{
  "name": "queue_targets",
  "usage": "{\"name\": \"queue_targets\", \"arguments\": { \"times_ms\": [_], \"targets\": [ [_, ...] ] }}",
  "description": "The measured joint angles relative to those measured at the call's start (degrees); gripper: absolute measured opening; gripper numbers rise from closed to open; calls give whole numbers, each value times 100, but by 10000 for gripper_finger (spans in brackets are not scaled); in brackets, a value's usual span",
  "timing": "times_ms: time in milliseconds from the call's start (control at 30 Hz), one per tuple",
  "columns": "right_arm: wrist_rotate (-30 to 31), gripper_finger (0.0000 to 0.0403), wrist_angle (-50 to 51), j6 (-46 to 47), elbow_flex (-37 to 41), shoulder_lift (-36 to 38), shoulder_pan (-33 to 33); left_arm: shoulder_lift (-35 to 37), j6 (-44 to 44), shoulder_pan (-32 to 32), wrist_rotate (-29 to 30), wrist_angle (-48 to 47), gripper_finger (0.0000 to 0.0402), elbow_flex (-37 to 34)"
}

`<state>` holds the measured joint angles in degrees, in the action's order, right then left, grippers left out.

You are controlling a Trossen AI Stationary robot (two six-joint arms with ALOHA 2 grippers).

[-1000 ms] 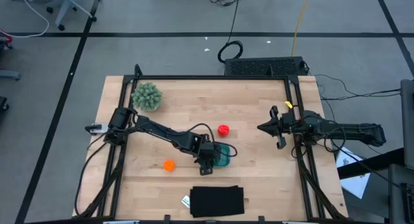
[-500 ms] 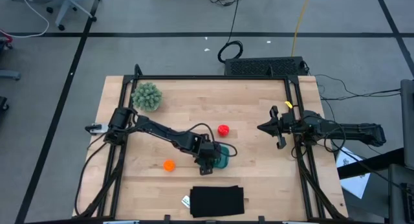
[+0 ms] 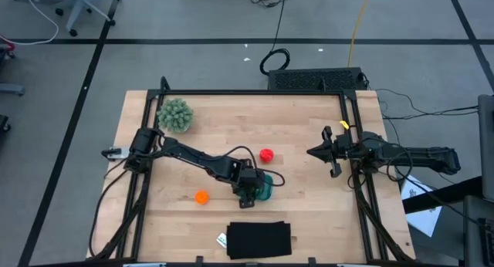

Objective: Pick and placing Produce into tupperware
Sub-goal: Put the watermelon into the bin, then put the apple into the bin

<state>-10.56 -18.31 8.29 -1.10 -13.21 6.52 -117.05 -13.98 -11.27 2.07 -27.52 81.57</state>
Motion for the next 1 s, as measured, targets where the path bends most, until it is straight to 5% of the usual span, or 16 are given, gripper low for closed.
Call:
{"name": "queue_targets", "arguments": {
  "times_ms": [667,1000],
  "targets": [
    [1,0,20,0,0,-17,2,0,288,-105,-22,-1330,329,1126],
    [-1,0,18,0,0,-33,2,2,893,-162,47,-1677,257,1824]
  ]
}}
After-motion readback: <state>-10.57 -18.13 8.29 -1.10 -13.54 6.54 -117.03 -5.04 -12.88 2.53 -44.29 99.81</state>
